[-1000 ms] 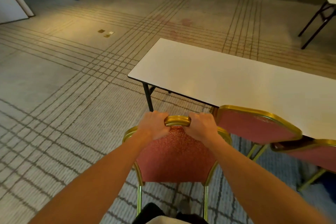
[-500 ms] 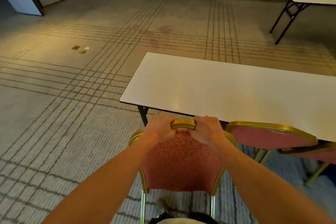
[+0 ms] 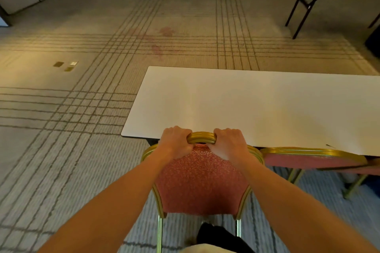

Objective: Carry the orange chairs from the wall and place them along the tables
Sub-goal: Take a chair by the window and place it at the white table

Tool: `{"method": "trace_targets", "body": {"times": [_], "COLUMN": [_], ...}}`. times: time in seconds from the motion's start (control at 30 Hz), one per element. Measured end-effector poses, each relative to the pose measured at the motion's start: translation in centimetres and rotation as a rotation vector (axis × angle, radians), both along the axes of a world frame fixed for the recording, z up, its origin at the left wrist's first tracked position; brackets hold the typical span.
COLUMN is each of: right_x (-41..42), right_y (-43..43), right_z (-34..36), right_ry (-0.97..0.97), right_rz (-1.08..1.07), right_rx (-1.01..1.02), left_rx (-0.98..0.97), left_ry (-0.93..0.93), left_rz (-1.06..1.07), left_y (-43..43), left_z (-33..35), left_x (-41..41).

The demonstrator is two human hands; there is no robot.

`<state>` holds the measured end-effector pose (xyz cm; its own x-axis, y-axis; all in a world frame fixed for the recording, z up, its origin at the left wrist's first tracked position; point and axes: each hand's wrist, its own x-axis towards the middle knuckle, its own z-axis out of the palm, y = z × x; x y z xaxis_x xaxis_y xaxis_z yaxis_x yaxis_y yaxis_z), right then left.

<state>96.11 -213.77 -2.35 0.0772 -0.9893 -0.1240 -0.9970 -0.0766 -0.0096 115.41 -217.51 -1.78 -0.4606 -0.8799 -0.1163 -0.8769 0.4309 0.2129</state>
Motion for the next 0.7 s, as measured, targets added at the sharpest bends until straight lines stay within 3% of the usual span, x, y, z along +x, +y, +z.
{"method": "trace_targets", "body": {"times": [0.7], "right_x": [-3.0], "right_y": [-15.6], "right_z": [0.2], "right_ry": [-0.003], "right_rz": [-0.029], "right_rx": [-0.004], "left_rx": [-0.015], "left_ry": [0.002], "left_rz": [-0.030], "left_y": [-16.4], "left_z": [-0.2], "left_x": [-3.0]}}
